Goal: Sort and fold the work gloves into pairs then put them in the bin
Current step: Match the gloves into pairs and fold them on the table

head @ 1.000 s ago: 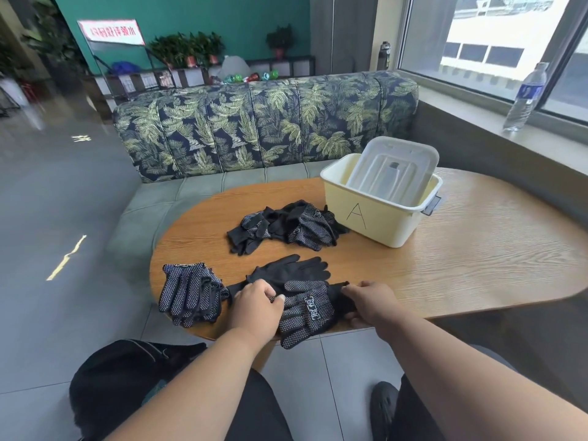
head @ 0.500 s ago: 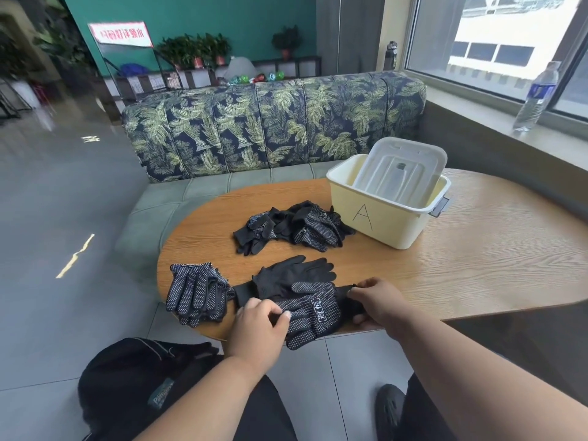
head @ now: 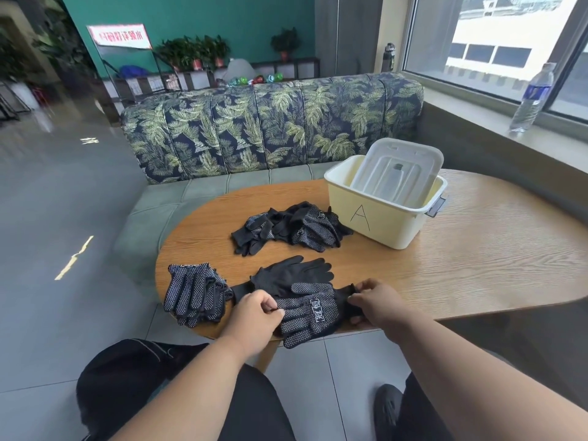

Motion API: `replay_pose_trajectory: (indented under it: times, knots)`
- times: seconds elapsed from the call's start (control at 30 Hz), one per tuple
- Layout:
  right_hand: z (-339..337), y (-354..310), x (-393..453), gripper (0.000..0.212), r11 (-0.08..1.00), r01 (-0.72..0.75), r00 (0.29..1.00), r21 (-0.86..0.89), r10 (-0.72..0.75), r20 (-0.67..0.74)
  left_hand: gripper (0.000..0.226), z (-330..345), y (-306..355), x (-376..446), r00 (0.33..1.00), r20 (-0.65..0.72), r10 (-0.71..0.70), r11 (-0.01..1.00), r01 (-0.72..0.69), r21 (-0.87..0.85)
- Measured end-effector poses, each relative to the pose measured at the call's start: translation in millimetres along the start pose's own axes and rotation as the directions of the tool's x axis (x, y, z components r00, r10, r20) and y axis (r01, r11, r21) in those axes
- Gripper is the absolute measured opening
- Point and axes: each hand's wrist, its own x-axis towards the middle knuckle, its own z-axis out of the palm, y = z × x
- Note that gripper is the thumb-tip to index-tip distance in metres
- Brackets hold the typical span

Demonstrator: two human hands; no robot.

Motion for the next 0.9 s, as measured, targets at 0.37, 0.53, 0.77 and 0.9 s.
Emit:
replay_pose_trajectory:
  times: [0.37,0.53,0.77,0.9]
  knots:
    - [2.4,3.1,1.0,0.013,0.999,0.047,0.999,0.002,-0.047,-0.026,0.035,16.9,-13.7,-21.0,0.977,-0.093,0.193,0.976,-0.182,0.116]
    - [1.7,3.6,-1.1,0.014,0.999,0.049,0.999,0.019,-0.049,-0.023,0.017,18.8,-12.0,-21.2,0.971,-0.099,0.217,0.970,-0.203,0.130]
    - [1.2,2.6,-4.4,0.013,0.998,0.051,0.999,0.028,-0.050,-0.021,0.025,8.4,-14.5,-20.8,0.970,-0.157,0.184,0.964,-0.147,0.223]
    - [2.1,0.3,-6.3,0.014,0.998,0.052,0.998,0.045,-0.051,-0.022,0.031,5.9,-11.5,-21.3,0.965,-0.175,0.194,0.973,-0.166,0.163]
